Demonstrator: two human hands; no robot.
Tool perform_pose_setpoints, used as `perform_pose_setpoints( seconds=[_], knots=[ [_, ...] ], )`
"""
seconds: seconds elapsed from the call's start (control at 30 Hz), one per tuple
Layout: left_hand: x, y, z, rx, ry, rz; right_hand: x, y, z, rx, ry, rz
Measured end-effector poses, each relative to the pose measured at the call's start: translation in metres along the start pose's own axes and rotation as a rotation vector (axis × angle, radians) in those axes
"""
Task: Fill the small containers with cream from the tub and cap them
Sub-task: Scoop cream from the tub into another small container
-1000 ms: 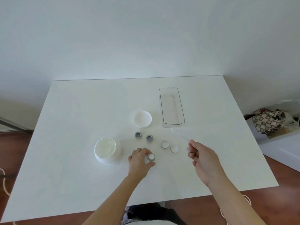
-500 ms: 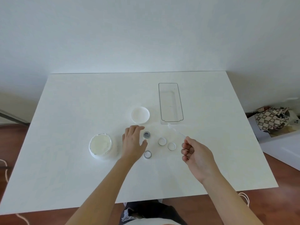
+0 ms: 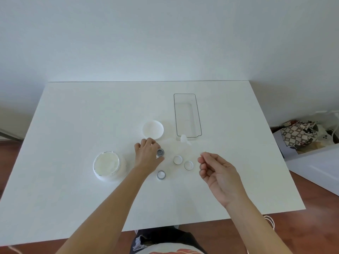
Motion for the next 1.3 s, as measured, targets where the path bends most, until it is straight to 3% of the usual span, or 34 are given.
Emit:
perform_pose_setpoints(
  seconds=[0.23, 0.5, 0.67, 1.07, 1.17, 1.3],
  knots=[
    [0.032, 0.069, 0.001, 0.634, 0.187, -0.14, 0.003, -0.014, 0.023, -0.043, 0.151, 0.03],
    [0.106, 0.126, 0.072, 1.101, 0.478, -0.241, 0.007, -0.079, 0.017, 0.222, 0.285, 0.179],
    [0.148, 0.146, 0.125, 1.18, 0.576, -0.33, 0.007, -0.14, -0.011, 0.504, 0.359, 0.314],
    [0.177, 0.145, 0.173, 1.246, 0.61, -0.404, 0.027, -0.266, -0.081, 1.611, 1.288, 0.552],
    [0.176, 0.145, 0.177, 1.275, 0.612, -0.438, 0.018, -0.274, -0.101, 1.802, 1.294, 0.565],
    [0.173, 0.144, 0.179, 1.3, 0.591, -0.449, 0.01, -0.271, -0.114, 1.911, 1.158, 0.531]
  ],
)
Point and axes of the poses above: each hand's wrist, its own x-axis away from the middle knuckle, its own y-axis out of the back of the hand, z = x × y, the point moved 9 cm from there along -x, towards the middle knuckle, and after that the axes turned 6 degrees about -z, right-handed, at the moved point
